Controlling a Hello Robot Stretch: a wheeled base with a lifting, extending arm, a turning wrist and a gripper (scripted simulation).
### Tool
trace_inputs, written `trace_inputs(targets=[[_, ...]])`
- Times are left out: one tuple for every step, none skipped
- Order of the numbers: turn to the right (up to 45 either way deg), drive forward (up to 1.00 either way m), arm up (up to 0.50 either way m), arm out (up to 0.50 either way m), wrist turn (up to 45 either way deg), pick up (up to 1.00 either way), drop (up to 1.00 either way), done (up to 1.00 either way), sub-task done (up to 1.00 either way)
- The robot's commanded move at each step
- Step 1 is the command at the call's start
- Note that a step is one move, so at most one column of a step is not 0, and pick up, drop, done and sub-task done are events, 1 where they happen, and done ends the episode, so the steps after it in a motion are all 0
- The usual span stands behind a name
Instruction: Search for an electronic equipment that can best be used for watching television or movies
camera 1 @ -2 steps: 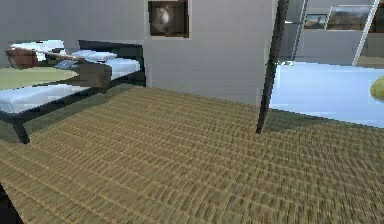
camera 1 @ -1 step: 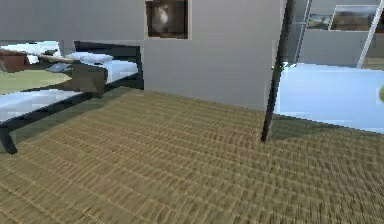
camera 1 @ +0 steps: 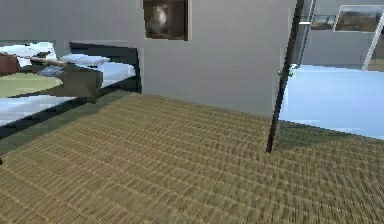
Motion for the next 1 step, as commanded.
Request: trace_inputs(targets=[[42.0, 0.00, 0.00, 0.00, 0.0, 0.00, 0.00, 0.00, 0.00]])
